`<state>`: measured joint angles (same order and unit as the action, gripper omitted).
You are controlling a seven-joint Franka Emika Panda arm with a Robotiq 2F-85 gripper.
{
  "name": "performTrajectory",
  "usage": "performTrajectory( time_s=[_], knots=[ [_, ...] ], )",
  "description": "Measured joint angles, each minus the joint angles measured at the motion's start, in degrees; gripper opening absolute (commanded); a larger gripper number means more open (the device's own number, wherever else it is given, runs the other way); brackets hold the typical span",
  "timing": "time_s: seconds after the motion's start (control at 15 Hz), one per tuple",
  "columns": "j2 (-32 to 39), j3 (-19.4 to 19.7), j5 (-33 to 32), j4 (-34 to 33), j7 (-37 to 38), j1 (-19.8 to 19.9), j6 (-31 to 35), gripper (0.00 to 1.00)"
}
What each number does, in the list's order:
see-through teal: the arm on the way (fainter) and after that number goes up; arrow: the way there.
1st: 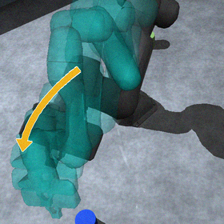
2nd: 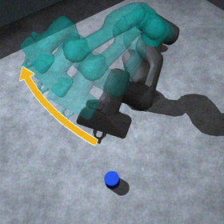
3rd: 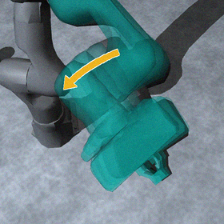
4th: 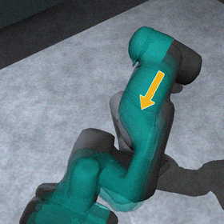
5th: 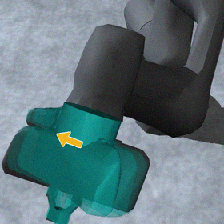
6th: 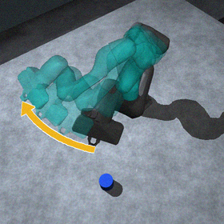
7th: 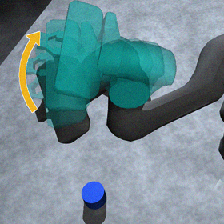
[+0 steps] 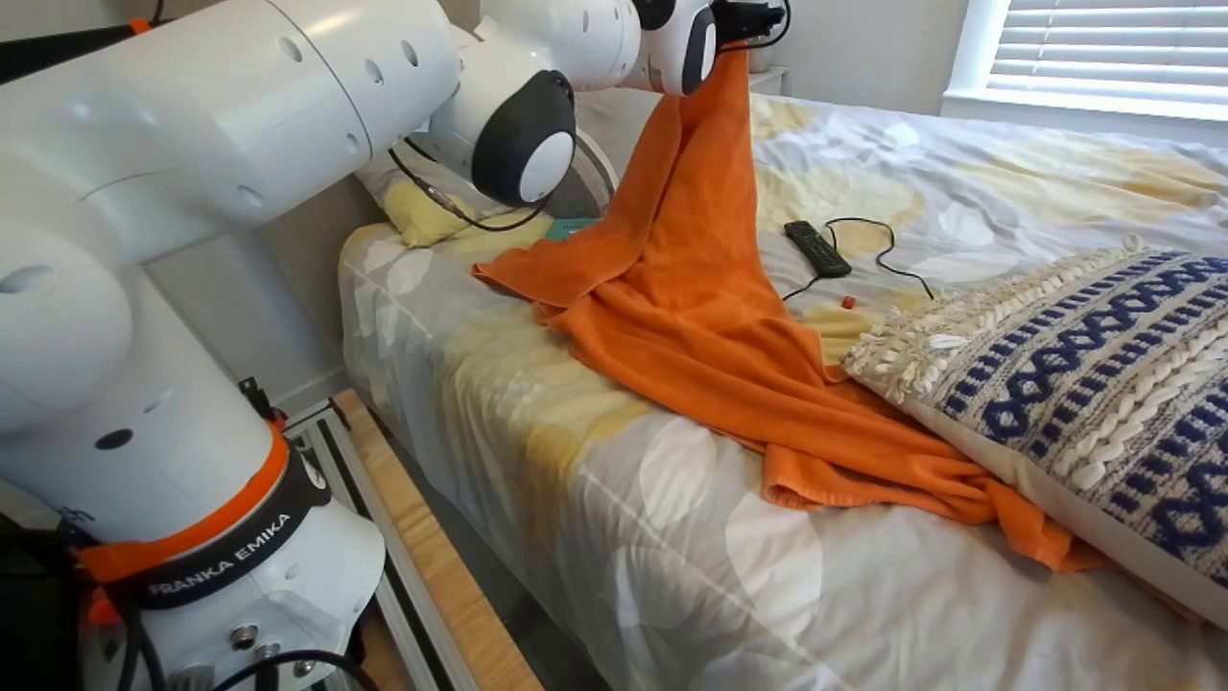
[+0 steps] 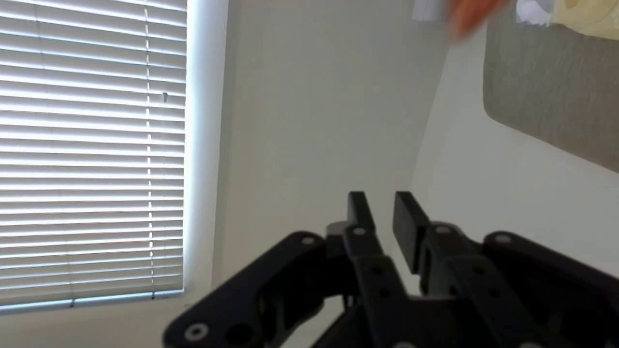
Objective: Spread the right corner of the towel over the bed
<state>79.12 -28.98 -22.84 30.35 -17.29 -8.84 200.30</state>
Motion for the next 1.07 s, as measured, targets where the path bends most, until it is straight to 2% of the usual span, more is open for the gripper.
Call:
performTrajectory(
  time_s=[0.2,0.33,0.4,0.53,0.73,0.87,1.07],
  knots=[
    [0.7,-0.9,1.4,-0.2,-0.1,1.7,-2.4,0.76],
    [1.4,2.1,8.4,-2.3,-1.8,1.8,-8.3,0.91],
    [1.7,6.0,13.1,-4.1,-2.1,1.4,-11.8,0.97],
    [2.2,14.8,18.9,-5.9,-0.4,1.4,-16.6,1.0],
    [2.2,28.2,18.4,-5.8,10.9,2.2,-22.1,1.0],
    [1.8,36.9,17.9,-6.0,18.7,1.3,-27.4,1.0],
    [0.0,49.6,17.4,-6.5,30.9,-3.5,-39.6,1.0]
  ],
)
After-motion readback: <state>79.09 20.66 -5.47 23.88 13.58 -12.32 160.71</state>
